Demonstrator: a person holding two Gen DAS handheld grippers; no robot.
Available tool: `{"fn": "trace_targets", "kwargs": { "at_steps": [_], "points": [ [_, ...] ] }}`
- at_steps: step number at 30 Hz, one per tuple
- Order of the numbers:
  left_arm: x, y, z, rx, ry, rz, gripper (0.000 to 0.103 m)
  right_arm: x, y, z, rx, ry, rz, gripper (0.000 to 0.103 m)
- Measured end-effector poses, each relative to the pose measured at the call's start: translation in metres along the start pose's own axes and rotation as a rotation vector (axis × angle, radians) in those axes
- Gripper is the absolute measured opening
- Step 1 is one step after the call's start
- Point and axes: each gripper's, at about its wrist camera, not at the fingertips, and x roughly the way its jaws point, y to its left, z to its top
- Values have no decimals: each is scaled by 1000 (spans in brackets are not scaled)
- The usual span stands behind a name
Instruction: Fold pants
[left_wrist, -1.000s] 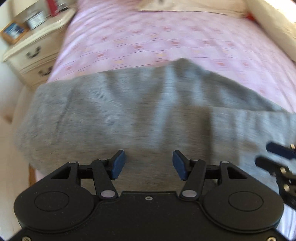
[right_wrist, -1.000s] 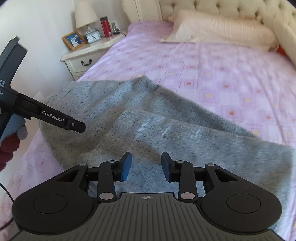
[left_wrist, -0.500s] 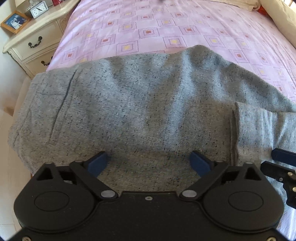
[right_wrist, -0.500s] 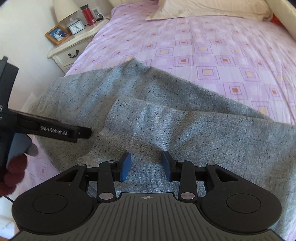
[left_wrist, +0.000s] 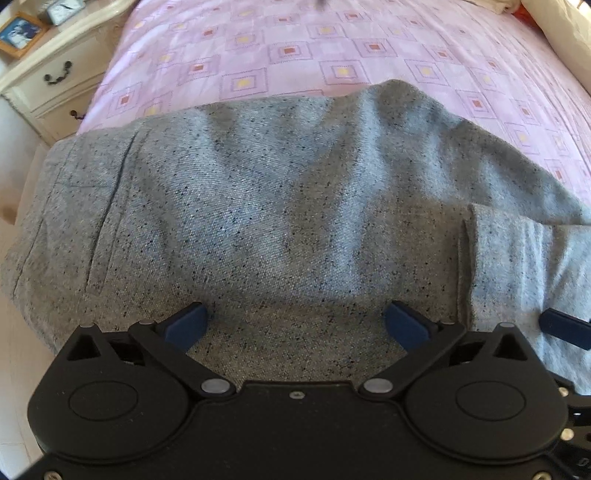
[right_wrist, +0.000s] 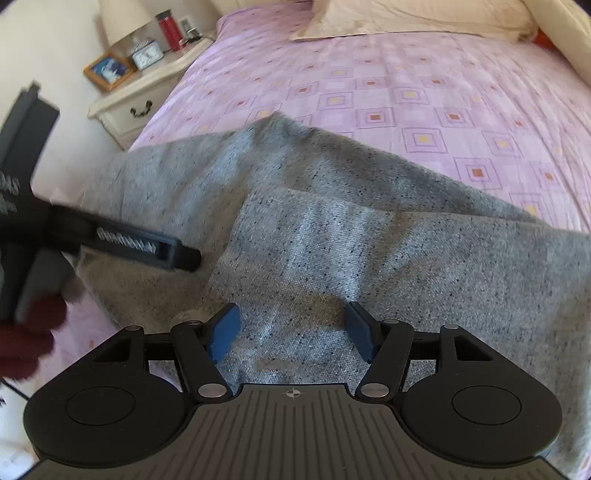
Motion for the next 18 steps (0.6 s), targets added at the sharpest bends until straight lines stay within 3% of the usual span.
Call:
{"fn": "trace_targets", "kwargs": {
  "at_steps": [5,8,13,15,18],
  "points": [
    [-19,25,1,-38,-15,-41,79,2,2,2,-31,20,0,62],
    [-40,59,-1,-139,-45,-40,78,3,1,3,-23,24,8,62],
    [-71,124,-11,-323,-146,60,78,4,2,2,-27,23,12,63],
    [-72,148,-21,-404,-149,75,78,3,2,2,-29,24,15,63],
    [-61,165,-36,-472,-120,38,78,3,0,3,-22,28,23,63]
  ]
}}
